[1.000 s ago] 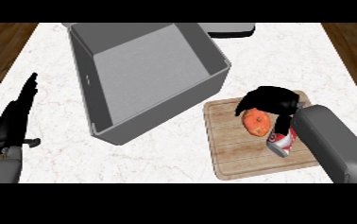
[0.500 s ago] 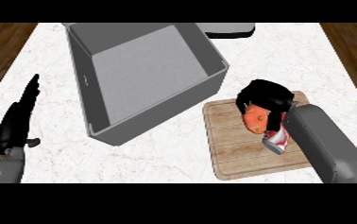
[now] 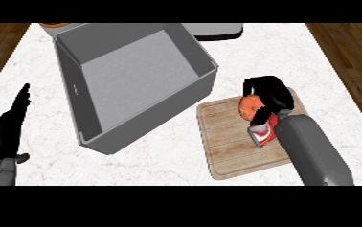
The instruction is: Pick the squash from the cutting board and place it in the cardboard box
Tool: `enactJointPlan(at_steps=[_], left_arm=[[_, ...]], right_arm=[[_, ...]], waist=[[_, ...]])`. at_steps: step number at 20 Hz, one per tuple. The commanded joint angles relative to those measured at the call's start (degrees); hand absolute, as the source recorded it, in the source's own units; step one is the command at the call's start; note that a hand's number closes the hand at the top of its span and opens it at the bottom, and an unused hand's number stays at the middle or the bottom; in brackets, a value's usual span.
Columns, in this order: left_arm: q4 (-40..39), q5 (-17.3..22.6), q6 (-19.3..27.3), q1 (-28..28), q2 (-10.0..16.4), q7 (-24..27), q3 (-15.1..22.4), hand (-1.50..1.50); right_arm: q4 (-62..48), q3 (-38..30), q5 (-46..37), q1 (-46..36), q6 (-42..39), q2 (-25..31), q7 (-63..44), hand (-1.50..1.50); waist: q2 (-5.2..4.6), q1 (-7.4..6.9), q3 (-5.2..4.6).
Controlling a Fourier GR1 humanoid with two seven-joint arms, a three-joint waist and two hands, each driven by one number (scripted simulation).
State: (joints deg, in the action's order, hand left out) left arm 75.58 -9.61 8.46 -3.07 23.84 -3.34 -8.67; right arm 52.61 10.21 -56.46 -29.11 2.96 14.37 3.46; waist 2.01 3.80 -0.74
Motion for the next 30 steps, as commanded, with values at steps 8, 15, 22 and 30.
enactJointPlan(at_steps=[8,15,22,30], left_arm=[[0.7,-1.0,0.4,0.4,-0.6,0.5,0.6,0.0],[-0.3,-0.6,-1.9,-3.9,-0.8,0.0,1.0,0.0],[1.5,-1.2,-2.3,-3.7,-1.8,0.6,1.9,0.0],[0.1,-2.2,-3.1,-6.5,-1.3,-0.3,2.1,0.0]], right_arm=[[30.8,10.5,-16.2,0.9,4.1,-14.0,-34.1,1.5],[33.0,16.1,-8.7,-12.1,-3.6,-14.3,-46.1,1.5],[18.5,21.2,1.6,-24.6,12.8,-14.4,-56.3,1.5],[0.2,18.1,16.7,-38.2,22.9,-14.4,-54.2,1.5]], waist=[[-0.66,-1.44,0.57],[-2.05,-4.67,0.71],[-2.35,-6.36,0.71],[-2.86,-7.86,0.66]])
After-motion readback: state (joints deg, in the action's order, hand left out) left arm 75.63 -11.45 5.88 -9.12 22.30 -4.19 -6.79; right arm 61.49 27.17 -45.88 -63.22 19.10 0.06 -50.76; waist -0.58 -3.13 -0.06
